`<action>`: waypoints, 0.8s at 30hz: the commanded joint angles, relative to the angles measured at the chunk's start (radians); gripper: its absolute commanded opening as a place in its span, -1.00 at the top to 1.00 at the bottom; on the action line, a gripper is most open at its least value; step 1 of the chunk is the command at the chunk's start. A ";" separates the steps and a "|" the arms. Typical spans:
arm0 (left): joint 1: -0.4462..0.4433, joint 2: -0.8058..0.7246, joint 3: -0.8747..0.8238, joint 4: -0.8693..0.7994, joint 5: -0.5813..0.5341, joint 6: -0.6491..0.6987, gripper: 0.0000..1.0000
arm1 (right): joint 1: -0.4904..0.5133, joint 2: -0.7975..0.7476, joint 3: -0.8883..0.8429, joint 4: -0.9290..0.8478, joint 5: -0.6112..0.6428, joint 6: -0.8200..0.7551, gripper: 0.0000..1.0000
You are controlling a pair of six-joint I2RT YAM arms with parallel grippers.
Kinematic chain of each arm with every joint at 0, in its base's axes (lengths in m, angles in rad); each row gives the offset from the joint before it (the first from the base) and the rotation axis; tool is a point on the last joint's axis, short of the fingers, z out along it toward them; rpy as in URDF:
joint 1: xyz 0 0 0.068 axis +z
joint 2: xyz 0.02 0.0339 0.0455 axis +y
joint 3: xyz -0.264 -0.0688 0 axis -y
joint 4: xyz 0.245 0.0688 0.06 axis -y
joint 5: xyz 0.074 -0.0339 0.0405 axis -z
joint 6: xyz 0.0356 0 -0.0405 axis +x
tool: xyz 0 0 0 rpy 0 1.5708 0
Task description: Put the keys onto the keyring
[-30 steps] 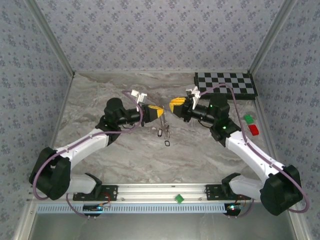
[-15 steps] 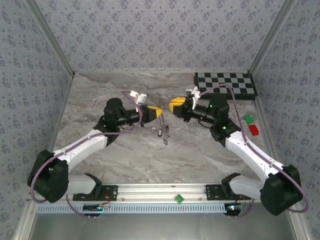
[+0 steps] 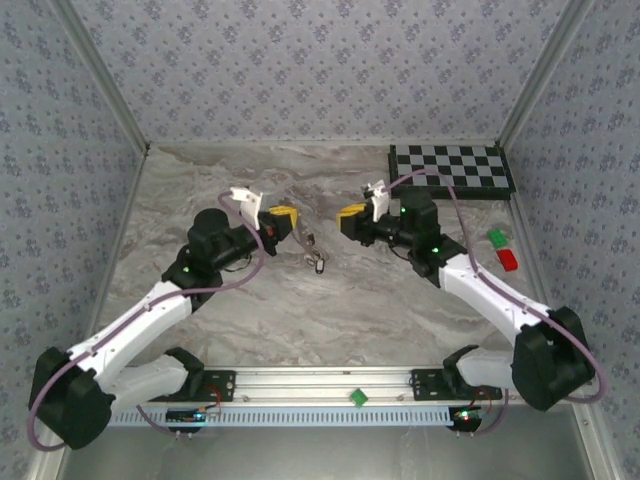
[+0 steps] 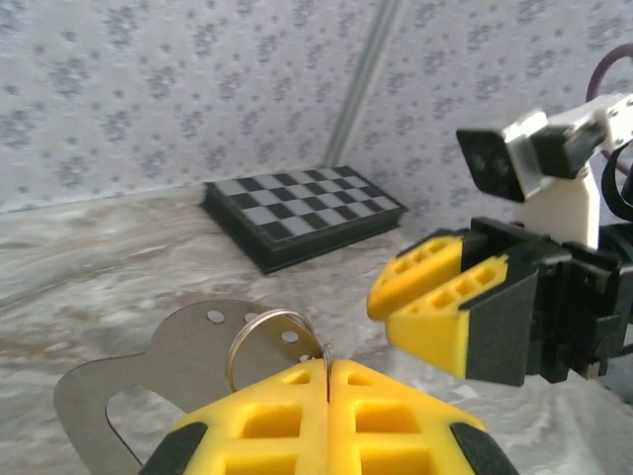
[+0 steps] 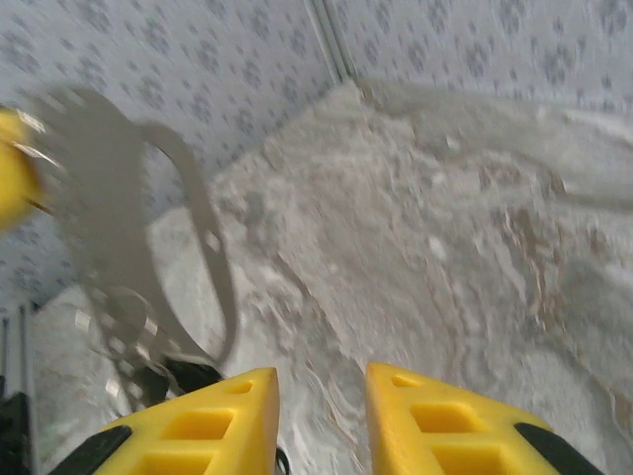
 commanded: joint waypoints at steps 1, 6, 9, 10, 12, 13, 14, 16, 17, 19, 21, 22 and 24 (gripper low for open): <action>-0.006 -0.058 -0.019 -0.064 -0.123 0.064 1.00 | 0.024 0.071 0.048 -0.092 0.080 -0.012 0.40; -0.006 -0.113 -0.067 -0.075 -0.190 0.069 1.00 | 0.052 0.249 0.146 -0.232 0.120 0.026 0.46; -0.007 -0.136 -0.083 -0.091 -0.212 0.080 1.00 | 0.077 0.353 0.202 -0.292 0.141 0.043 0.47; -0.007 -0.143 -0.087 -0.093 -0.216 0.082 1.00 | 0.088 0.384 0.221 -0.315 0.152 0.042 0.47; -0.007 -0.154 -0.098 -0.086 -0.220 0.082 1.00 | 0.107 0.435 0.257 -0.356 0.173 0.045 0.47; -0.008 -0.158 -0.102 -0.084 -0.221 0.081 1.00 | 0.114 0.457 0.270 -0.369 0.177 0.044 0.48; -0.008 -0.161 -0.104 -0.084 -0.222 0.079 1.00 | 0.120 0.479 0.283 -0.377 0.175 0.045 0.48; -0.008 -0.169 -0.108 -0.083 -0.218 0.078 1.00 | 0.128 0.512 0.308 -0.408 0.190 0.049 0.47; -0.007 -0.172 -0.112 -0.082 -0.219 0.076 1.00 | 0.130 0.529 0.325 -0.430 0.199 0.054 0.46; -0.008 -0.179 -0.117 -0.073 -0.217 0.071 1.00 | 0.131 0.559 0.357 -0.478 0.216 0.075 0.44; -0.007 -0.179 -0.126 -0.060 -0.213 0.064 1.00 | 0.141 0.581 0.400 -0.502 0.235 0.097 0.40; -0.008 -0.178 -0.127 -0.058 -0.212 0.063 1.00 | 0.146 0.590 0.408 -0.509 0.246 0.104 0.38; -0.008 -0.178 -0.131 -0.054 -0.206 0.059 1.00 | 0.152 0.614 0.434 -0.533 0.266 0.116 0.35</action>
